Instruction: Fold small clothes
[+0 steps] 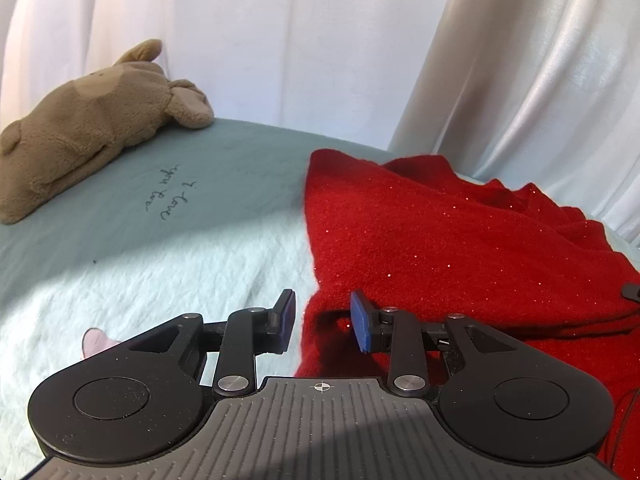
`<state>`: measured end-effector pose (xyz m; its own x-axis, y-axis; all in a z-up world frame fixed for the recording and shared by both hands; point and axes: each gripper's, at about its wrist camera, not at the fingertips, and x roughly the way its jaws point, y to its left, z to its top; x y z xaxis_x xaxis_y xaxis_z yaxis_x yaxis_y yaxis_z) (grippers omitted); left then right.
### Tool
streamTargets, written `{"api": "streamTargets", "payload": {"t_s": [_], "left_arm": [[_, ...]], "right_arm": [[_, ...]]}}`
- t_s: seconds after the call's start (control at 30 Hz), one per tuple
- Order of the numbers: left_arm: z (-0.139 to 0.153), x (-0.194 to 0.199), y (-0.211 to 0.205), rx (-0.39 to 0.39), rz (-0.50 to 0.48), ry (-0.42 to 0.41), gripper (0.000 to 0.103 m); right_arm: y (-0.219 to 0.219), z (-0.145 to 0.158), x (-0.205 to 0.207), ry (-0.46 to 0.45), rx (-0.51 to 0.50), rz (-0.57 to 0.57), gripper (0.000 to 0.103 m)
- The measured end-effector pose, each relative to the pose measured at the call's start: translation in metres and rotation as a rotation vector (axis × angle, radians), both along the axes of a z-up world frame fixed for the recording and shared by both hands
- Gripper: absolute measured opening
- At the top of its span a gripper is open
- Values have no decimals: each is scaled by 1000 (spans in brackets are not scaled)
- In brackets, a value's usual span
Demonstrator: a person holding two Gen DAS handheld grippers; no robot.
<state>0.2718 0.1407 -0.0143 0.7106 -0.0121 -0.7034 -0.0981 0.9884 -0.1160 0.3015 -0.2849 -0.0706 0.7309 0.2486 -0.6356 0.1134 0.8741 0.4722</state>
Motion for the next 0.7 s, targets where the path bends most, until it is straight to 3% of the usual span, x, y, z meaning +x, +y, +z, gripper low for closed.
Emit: {"api": "streamTargets", "payload": {"t_s": [0.2, 0.43, 0.53, 0.63, 0.7], "left_arm": [[-8, 3, -4, 0, -26, 21, 36], [-9, 6, -1, -17, -35, 28, 33], [-12, 10, -3, -17, -47, 38, 21], [-17, 12, -11, 37, -53, 48, 21], [-21, 13, -15, 68, -48, 53, 27]], "right_arm": [[25, 27, -2, -145, -312, -17, 14], [23, -2, 13, -56, -359, 18, 14], [25, -5, 13, -58, -370, 23, 14], [27, -7, 16, -56, -398, 32, 15], [30, -11, 18, -64, -439, 46, 16]]}}
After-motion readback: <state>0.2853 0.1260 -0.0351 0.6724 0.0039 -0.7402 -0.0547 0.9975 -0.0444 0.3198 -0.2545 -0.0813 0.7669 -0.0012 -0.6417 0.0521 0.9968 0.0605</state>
